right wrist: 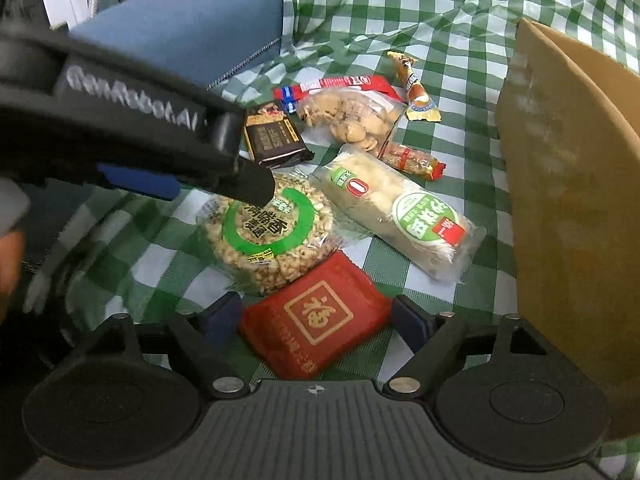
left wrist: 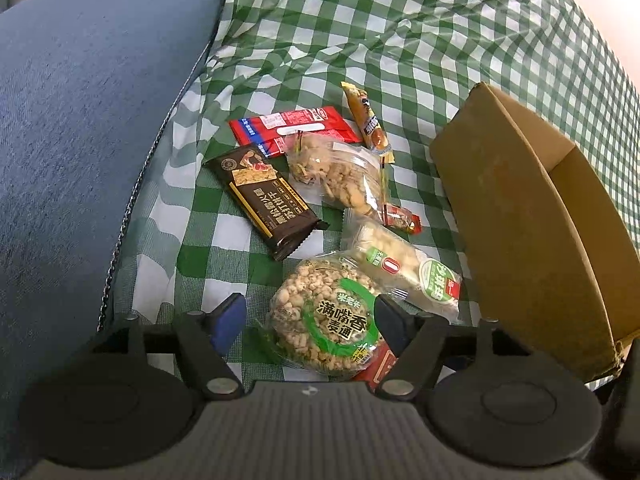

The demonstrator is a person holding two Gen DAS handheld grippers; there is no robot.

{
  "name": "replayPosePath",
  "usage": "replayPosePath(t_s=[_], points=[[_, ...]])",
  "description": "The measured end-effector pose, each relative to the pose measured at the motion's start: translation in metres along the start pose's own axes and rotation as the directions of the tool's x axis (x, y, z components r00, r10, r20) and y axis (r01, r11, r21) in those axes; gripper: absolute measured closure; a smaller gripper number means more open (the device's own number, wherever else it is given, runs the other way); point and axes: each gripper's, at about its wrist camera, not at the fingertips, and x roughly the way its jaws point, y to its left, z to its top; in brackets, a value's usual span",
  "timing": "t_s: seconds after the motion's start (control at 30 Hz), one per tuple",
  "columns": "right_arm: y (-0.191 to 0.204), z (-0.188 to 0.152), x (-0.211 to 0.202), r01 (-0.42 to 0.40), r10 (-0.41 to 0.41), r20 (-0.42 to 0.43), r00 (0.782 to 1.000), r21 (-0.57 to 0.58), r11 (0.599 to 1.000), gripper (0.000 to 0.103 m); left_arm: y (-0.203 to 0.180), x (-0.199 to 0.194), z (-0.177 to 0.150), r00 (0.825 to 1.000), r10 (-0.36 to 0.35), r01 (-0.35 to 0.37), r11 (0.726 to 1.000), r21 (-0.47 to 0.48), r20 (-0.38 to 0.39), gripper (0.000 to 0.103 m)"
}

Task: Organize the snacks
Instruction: 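Grasp the round nut cake with the left tool while the right tool grasps the red packet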

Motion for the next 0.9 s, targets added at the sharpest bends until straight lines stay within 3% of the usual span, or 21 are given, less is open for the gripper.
replayPosePath(t_s=[0.2, 0.33, 0.6, 0.77, 0.9], points=[[0.005, 0.002, -0.001, 0.046, -0.047, -0.014, 0.999, -0.046, 0.998, 0.020, 0.000, 0.002, 0.000, 1.000, 0.000, 0.000, 1.000, 0.000, -0.007, 0.027], [0.002, -0.004, -0.007, 0.082, -0.085, -0.032, 0.996, -0.092, 0.992, 0.026, -0.003, 0.003, 0.000, 1.000, 0.000, 0.001, 1.000, 0.011, -0.011, 0.025], [-0.008, -0.018, -0.021, 0.051, -0.055, -0.026, 0.998, -0.118, 0.992, 0.028, -0.005, 0.005, 0.001, 1.000, -0.007, 0.008, 1.000, 0.013, -0.012, 0.022], [-0.008, -0.013, -0.022, 0.015, -0.014, 0.008, 1.000, -0.087, 0.996, 0.026, -0.017, 0.015, 0.002, 0.999, 0.017, -0.015, 0.998, 0.066, -0.041, 0.018], [-0.005, -0.003, -0.017, 0.016, -0.014, 0.035, 0.999, -0.059, 0.998, 0.018, -0.014, 0.019, 0.002, 0.998, 0.015, -0.012, 0.998, 0.056, -0.061, 0.018]])
